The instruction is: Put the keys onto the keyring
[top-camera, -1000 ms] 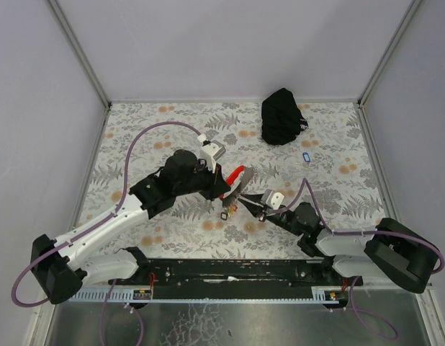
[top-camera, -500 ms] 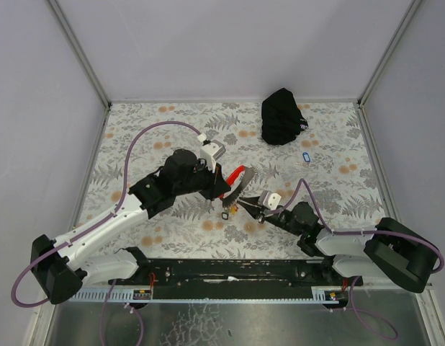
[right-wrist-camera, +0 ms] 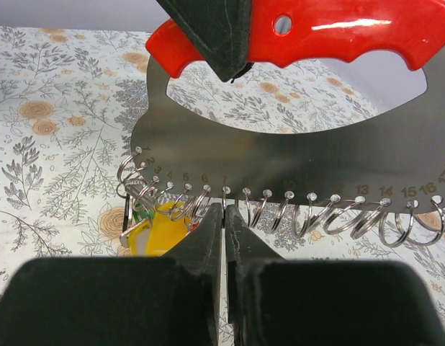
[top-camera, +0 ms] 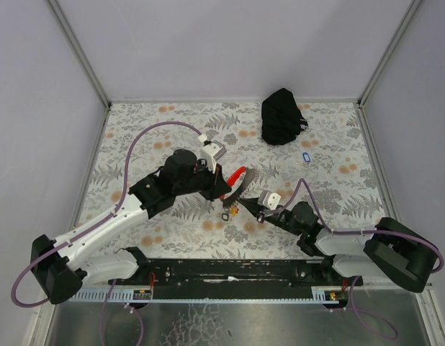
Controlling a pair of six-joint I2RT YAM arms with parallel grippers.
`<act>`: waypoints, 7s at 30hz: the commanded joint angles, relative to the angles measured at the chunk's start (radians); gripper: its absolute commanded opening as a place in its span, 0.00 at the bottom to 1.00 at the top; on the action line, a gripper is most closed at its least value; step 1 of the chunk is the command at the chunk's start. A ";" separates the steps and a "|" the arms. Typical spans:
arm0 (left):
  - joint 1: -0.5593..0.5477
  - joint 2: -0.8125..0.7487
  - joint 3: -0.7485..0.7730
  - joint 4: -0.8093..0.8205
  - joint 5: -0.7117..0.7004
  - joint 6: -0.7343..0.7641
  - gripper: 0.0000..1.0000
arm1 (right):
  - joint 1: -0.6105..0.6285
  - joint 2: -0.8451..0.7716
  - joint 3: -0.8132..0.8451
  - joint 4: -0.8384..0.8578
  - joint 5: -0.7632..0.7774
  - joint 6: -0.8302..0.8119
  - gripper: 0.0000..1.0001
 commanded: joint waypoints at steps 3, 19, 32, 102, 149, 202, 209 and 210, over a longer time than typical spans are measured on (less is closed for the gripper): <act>0.003 -0.026 0.015 0.062 -0.033 -0.013 0.00 | 0.009 -0.059 0.023 0.017 0.024 -0.014 0.00; 0.036 -0.104 -0.303 0.386 -0.056 -0.259 0.13 | 0.008 -0.121 0.044 -0.086 -0.020 -0.035 0.00; 0.121 -0.206 -0.595 0.614 -0.089 -0.319 0.47 | 0.009 -0.151 0.173 -0.405 -0.066 -0.109 0.00; 0.128 0.213 -0.660 1.222 0.393 0.323 0.50 | -0.074 0.007 0.182 -0.426 -0.349 -0.190 0.00; 0.091 0.253 -0.550 0.967 0.427 0.446 0.00 | -0.082 -0.021 0.184 -0.448 -0.405 -0.181 0.02; 0.091 0.109 -0.638 1.036 0.341 0.416 0.00 | -0.302 -0.135 0.409 -0.998 0.498 0.348 0.78; 0.091 0.100 -0.640 1.036 0.332 0.410 0.00 | -0.571 0.001 0.498 -1.090 0.419 0.471 0.73; 0.091 0.100 -0.639 1.036 0.334 0.410 0.00 | -0.603 0.029 0.515 -1.093 0.415 0.480 0.72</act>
